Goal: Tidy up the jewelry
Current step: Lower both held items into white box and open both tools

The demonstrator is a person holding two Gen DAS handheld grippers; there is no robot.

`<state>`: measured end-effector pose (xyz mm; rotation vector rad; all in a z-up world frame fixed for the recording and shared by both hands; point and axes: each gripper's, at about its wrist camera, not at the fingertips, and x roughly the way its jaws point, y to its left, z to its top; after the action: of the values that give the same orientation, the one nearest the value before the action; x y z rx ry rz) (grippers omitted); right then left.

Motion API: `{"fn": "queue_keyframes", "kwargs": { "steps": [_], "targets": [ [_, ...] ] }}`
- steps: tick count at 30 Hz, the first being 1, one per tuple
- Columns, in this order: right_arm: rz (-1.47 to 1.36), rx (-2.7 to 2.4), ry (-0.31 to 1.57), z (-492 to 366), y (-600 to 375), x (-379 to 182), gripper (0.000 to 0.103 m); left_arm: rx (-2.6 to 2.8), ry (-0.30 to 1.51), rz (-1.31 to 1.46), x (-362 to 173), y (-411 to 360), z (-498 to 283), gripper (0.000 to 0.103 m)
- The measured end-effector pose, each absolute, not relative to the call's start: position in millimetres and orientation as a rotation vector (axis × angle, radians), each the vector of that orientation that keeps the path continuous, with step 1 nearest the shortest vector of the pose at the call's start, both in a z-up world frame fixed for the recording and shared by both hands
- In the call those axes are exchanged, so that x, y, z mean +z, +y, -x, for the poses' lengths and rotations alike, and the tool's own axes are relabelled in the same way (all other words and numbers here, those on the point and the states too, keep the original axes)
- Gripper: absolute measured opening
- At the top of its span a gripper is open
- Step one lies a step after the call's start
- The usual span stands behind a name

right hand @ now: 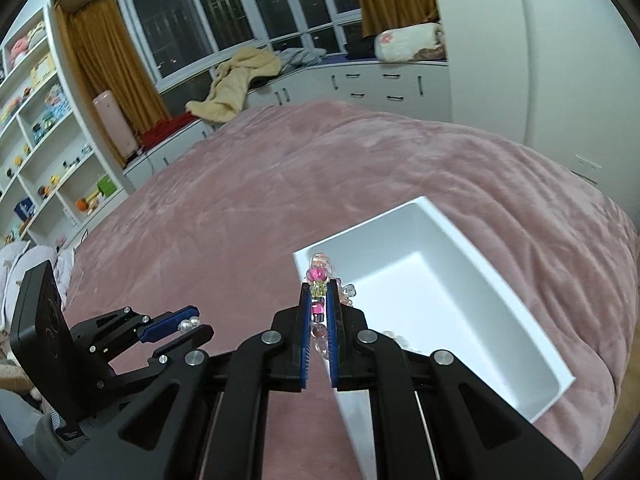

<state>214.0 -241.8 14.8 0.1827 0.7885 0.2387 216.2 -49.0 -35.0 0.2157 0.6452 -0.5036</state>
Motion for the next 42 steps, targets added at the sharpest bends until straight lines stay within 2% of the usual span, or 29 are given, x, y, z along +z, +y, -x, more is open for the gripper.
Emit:
{"fn": "queue_keyframes", "kwargs": {
  "steps": [11, 23, 34, 38, 39, 40, 42],
  "targets": [
    [-0.242, 0.152, 0.794, -206, -302, -4, 0.008, -0.573, 0.625, -0.245, -31, -116, -241, 0.027],
    [-0.309, 0.123, 0.858, -212, -336, -58, 0.008, -0.625, 0.716, -0.237, -82, -187, -279, 0.027],
    [-0.312, 0.146, 0.898, -218, -338, -95, 0.008, -0.598, 0.816, -0.222, -121, -213, -306, 0.028],
    [-0.285, 0.136, 0.904, -218, -334, -95, 0.015, -0.586, 0.824, -0.216, -121, -215, -309, 0.039],
    [-0.284, 0.141, 0.903, -218, -334, -95, 0.019, -0.586, 0.821, -0.214, -120, -215, -310, 0.051],
    [-0.285, 0.145, 0.897, -217, -333, -94, 0.027, -0.579, 0.811, -0.207, -116, -214, -309, 0.058],
    [-0.287, 0.148, 0.876, -214, -334, -91, 0.036, -0.571, 0.798, -0.201, -111, -212, -308, 0.061]
  ]
}}
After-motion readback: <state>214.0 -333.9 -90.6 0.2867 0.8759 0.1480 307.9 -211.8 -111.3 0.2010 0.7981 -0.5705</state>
